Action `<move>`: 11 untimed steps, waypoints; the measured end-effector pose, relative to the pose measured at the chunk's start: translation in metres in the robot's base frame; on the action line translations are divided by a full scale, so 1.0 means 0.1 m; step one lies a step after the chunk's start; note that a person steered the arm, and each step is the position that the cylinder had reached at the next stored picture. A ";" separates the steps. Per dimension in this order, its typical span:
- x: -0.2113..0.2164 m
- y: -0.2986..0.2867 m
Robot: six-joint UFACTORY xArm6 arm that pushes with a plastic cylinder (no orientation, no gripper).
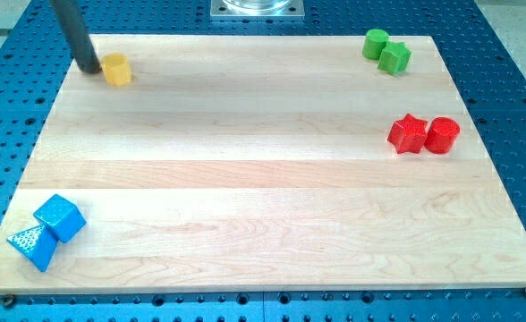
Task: Move the yellow hexagon into the blue blocks
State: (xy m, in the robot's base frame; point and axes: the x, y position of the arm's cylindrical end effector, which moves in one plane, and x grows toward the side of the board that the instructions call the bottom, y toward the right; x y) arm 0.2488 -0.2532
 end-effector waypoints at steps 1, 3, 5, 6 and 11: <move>-0.01 0.40; 1.80 0.11; 2.23 0.17; 2.48 0.17; 1.75 2.33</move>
